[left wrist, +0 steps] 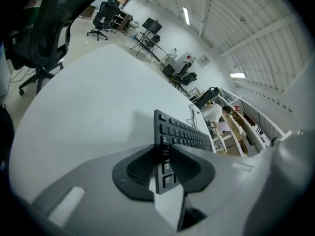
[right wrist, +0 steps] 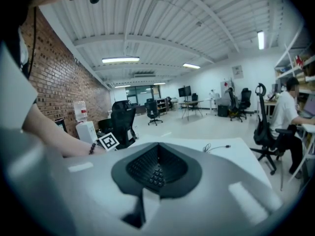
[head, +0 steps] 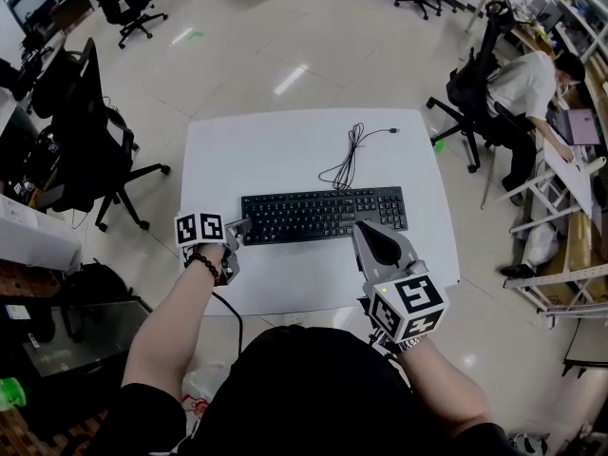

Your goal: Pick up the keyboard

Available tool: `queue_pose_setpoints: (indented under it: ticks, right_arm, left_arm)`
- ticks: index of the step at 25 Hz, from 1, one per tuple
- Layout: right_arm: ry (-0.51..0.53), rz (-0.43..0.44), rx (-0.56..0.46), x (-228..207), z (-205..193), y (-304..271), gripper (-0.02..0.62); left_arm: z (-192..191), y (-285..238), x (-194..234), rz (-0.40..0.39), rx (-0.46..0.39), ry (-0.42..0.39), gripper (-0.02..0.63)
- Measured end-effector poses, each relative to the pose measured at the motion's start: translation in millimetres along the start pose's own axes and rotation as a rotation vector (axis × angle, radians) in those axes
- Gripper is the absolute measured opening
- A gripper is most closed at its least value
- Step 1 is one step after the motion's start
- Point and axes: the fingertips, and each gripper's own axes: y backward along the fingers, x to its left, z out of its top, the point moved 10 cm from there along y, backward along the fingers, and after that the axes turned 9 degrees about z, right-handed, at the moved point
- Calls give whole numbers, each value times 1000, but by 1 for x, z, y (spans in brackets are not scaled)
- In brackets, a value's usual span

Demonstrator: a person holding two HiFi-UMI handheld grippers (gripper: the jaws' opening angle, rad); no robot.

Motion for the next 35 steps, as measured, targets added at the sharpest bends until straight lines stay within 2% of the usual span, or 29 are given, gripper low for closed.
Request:
queue_pose_setpoints:
  ticks: [10, 15, 18, 24, 27, 30, 35]
  right_arm:
    - [-76, 1, 4, -11, -12, 0, 3]
    - [-198, 11, 25, -21, -30, -3, 3]
    - [-362, 25, 32, -35, -52, -5, 18]
    - [-867, 17, 3, -68, -129, -10, 177]
    - [-1068, 6, -50, -80, -163, -21, 248]
    - [-1176, 15, -129, -91, -180, -34, 284]
    - [-1277, 37, -279, -111, -195, -60, 287]
  left_arm:
    - [4, 55, -48, -37, -55, -51, 80]
    - [9, 65, -57, -43, -68, -62, 78]
    - [11, 64, -57, -37, -69, -57, 78]
    - [9, 63, -56, -37, -64, -42, 77]
    - [11, 65, -57, -39, -60, -37, 75]
    - [11, 67, -61, -41, -56, -35, 75]
    - [11, 69, -64, -41, -51, -38, 75]
